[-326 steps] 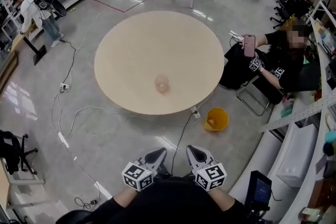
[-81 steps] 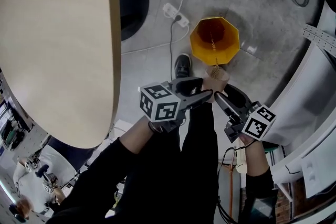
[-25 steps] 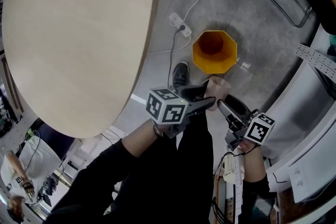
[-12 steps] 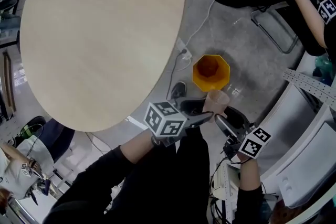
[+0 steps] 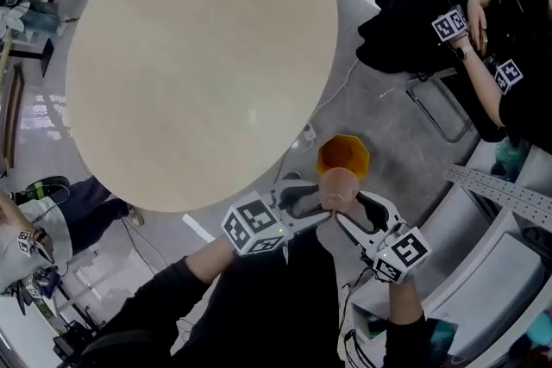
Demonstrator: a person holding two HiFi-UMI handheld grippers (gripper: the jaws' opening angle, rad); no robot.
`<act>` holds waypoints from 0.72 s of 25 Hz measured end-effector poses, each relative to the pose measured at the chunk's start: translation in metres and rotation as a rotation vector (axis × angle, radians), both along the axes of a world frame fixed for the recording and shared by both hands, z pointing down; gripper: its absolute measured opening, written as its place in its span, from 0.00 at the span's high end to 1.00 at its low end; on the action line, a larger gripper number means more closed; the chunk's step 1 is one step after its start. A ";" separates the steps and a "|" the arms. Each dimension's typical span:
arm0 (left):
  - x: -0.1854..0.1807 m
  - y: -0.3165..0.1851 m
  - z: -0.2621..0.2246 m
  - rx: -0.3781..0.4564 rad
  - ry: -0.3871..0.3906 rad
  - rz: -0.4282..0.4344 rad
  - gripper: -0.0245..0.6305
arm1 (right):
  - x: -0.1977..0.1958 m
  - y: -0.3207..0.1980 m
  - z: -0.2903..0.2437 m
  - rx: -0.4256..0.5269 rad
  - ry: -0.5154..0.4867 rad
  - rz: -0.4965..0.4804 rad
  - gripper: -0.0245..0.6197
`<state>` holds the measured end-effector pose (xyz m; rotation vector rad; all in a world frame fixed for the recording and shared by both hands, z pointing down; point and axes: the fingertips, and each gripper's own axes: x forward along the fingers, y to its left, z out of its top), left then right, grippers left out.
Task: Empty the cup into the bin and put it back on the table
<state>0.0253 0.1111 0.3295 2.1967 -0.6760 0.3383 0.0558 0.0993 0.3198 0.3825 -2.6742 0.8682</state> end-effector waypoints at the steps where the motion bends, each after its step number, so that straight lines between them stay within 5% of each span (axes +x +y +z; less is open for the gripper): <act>1: -0.007 0.001 -0.009 0.031 -0.014 -0.006 0.61 | -0.008 0.000 -0.010 0.042 0.012 -0.029 0.61; 10: -0.087 0.011 -0.056 0.262 -0.246 -0.011 0.61 | -0.092 0.008 -0.066 0.286 0.072 -0.181 0.61; 18: -0.158 0.015 -0.064 0.328 -0.435 -0.013 0.61 | -0.166 0.012 -0.086 0.413 0.076 -0.279 0.61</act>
